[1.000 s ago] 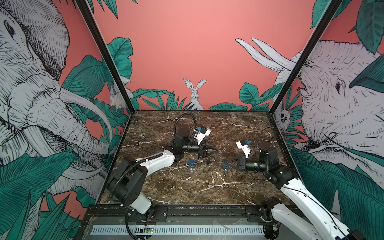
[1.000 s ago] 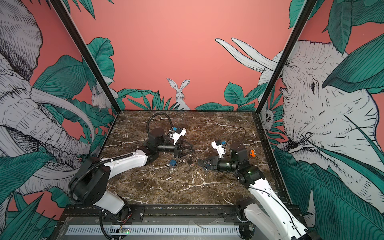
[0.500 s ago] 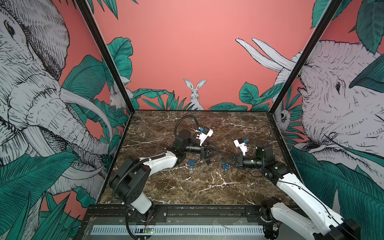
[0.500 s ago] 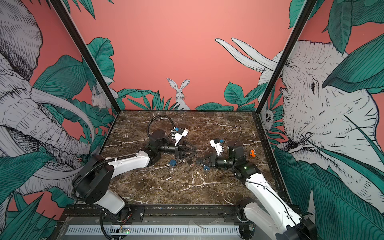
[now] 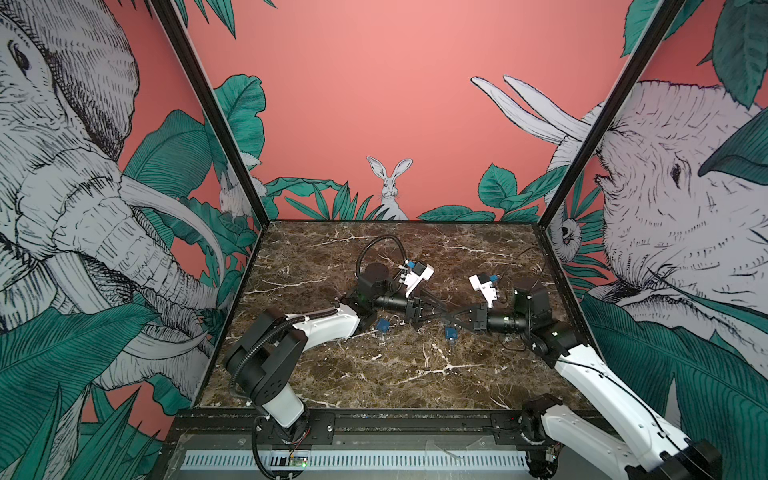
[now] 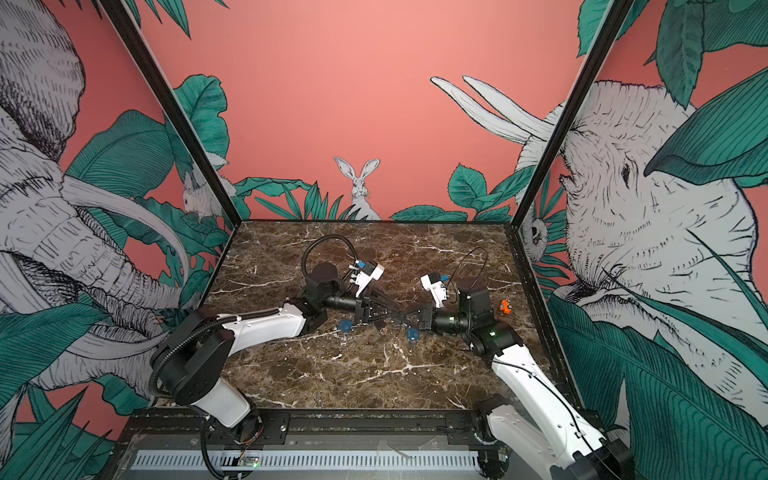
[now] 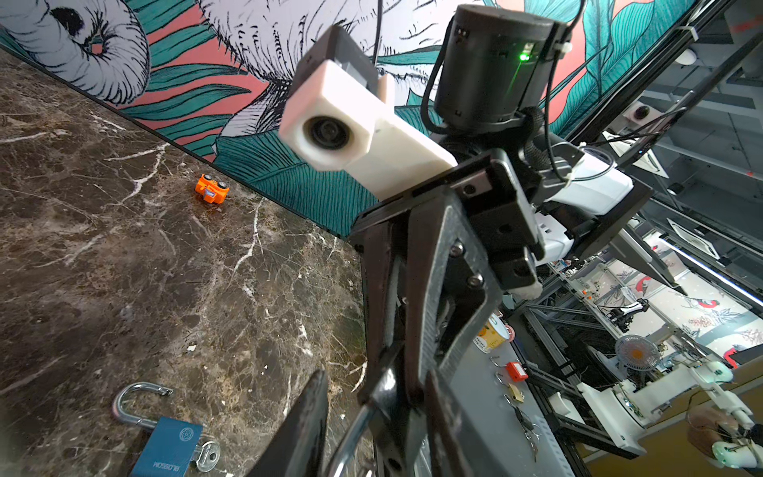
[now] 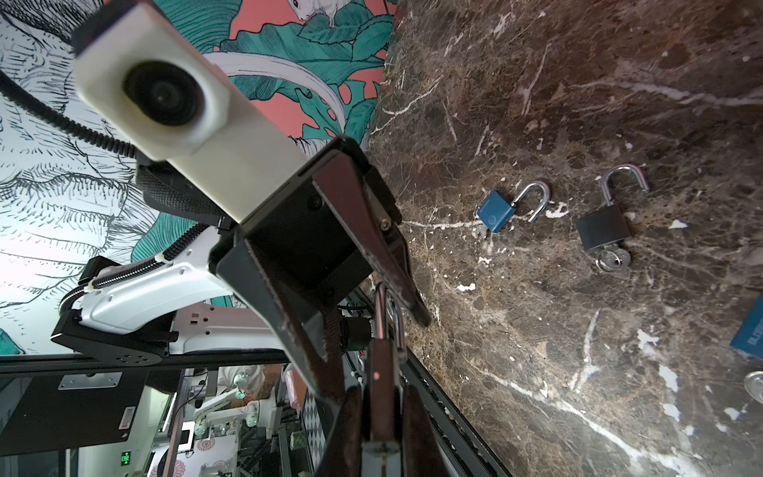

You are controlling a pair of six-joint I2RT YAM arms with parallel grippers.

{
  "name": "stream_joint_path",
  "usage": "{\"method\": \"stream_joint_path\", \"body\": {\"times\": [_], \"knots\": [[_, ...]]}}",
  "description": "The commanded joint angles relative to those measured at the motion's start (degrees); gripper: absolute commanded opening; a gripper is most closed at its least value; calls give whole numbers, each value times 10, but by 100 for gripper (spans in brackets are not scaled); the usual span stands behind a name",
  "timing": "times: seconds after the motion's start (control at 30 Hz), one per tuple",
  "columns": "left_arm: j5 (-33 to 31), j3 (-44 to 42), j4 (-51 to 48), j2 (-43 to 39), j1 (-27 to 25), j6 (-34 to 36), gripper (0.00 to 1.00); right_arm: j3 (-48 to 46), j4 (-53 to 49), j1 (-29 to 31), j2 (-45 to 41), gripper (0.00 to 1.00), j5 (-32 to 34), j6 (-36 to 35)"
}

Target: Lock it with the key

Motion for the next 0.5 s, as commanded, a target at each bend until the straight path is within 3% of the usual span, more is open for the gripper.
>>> {"method": "stream_joint_path", "body": {"times": [0.0, 0.47], "knots": [[6, 3, 9, -5, -1, -3, 38, 22, 1, -7, -17, 0, 0, -31], [1, 4, 34, 8, -7, -29, 35, 9, -22, -8, -54, 0, 27, -52]]}}
